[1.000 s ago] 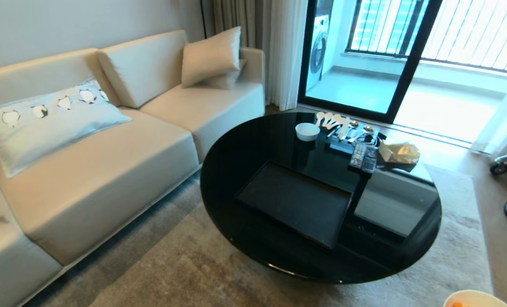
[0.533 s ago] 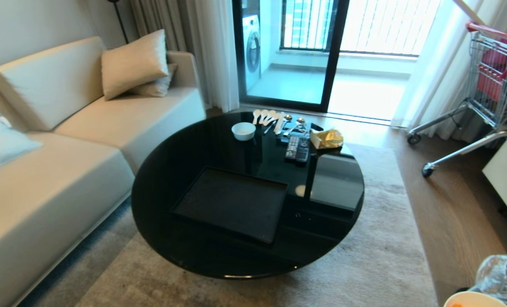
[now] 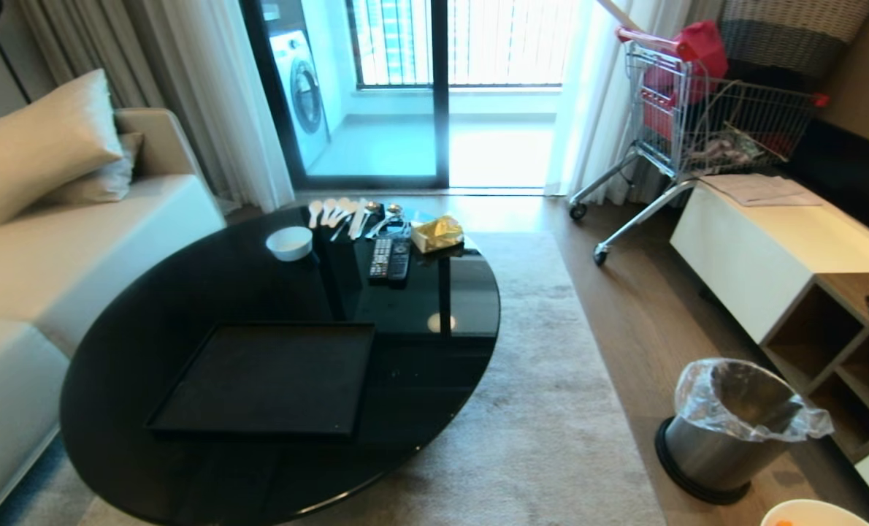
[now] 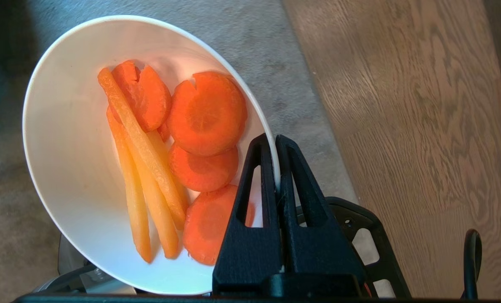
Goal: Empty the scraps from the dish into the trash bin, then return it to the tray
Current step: Move the bowl over the trash can
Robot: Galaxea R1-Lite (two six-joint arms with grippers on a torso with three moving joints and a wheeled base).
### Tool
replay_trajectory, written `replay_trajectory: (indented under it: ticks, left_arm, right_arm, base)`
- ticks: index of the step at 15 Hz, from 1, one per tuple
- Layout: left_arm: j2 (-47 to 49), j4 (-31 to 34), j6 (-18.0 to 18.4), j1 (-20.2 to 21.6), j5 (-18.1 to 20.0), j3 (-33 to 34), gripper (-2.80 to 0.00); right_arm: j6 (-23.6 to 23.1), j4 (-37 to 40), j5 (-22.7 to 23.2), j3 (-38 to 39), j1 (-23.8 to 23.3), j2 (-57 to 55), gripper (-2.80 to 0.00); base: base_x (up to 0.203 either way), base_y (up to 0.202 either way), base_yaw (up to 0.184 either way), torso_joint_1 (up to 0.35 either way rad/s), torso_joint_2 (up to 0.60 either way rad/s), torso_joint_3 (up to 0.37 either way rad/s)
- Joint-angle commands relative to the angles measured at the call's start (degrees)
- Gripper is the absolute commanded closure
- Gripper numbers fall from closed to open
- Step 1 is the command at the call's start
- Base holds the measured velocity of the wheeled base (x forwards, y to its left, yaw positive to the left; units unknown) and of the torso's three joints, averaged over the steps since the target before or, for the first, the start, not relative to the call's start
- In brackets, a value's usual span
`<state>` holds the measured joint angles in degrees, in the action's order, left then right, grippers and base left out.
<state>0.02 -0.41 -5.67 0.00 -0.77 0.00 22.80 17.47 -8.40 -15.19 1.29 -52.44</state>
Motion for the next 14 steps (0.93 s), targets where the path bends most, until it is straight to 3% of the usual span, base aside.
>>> replay_trajectory:
  ticks: [1, 14]
  left_arm:
    - [0.0, 0.0, 0.0, 0.0, 0.0, 0.0, 0.00]
    - [0.0, 0.0, 0.0, 0.0, 0.0, 0.0, 0.00]
  right_arm:
    - [0.1, 0.1, 0.0, -0.1, 0.0, 0.0, 0.00]
    - [0.1, 0.2, -0.1, 0.7, -0.1, 1.2, 0.00]
  base:
    - [-0.002, 0.011, -0.169, 0.002, 0.00, 0.002]
    - [0.000, 0.011, -0.166, 0.003, 0.00, 0.003]
